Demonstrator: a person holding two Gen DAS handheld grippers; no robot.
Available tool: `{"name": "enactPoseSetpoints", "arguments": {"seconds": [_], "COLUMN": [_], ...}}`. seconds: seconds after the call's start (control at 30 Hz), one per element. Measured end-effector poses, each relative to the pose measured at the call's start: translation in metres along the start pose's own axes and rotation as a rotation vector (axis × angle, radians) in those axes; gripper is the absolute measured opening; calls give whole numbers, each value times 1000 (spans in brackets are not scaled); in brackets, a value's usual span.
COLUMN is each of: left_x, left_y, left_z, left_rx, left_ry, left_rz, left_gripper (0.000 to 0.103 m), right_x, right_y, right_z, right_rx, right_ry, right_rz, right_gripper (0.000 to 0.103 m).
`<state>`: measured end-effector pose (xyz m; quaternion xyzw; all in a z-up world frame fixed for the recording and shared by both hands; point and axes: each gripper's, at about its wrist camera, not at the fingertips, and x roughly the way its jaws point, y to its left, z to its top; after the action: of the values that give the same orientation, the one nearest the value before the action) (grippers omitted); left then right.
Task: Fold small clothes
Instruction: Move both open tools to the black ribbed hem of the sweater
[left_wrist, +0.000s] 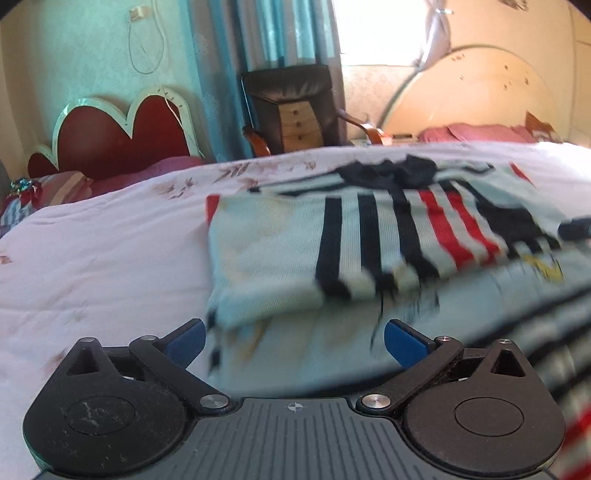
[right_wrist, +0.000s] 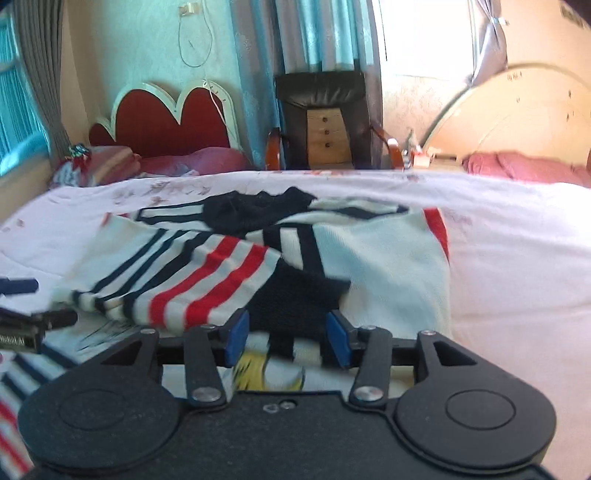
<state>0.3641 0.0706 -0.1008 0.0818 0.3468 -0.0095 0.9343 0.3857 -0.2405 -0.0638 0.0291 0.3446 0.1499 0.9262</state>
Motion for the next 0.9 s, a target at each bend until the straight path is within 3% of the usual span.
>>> {"name": "enactPoseSetpoints", "arguments": {"seconds": [0.03,0.1,0.13,0.4,0.53,0.63,0.7,0.77,0.9], "left_x": [-14,-39,-50,-115,-134,-142,-141,-137,-128], "left_y": [5,18,25,50,59,60,63,61,59], "left_z": [-13,-38,-49,-126,-160,-178,-186,-190,-195], "left_rx": [0,-34,-71,-246,-425,-526,-600,-651,-703], "left_ry": [8,34,47,94,116,119,128,147,161], "left_rz": [-5,-12,-17,-40,-184,-289,-360,-403,-453], "left_gripper": [101,73,68,67,67,66,54,49,49], "right_x": [-14,-40,-52,-141,-167,-183,-191,-197,-197], "right_y": [-4,-12,-15,-39,-45,-45,-43,-43,-53], "right_z": [-7,-22,-30,-98,-132,-155,-167,-177,-198], "right_rx": [24,66,80,272,385,442,460,500,631], "right_ry": [8,42,61,100,124,141,147,146,156], "right_rz": [31,85,93,23,20,67,89,109,138], "right_gripper": [49,51,51,49,49,48,48,48,48]}}
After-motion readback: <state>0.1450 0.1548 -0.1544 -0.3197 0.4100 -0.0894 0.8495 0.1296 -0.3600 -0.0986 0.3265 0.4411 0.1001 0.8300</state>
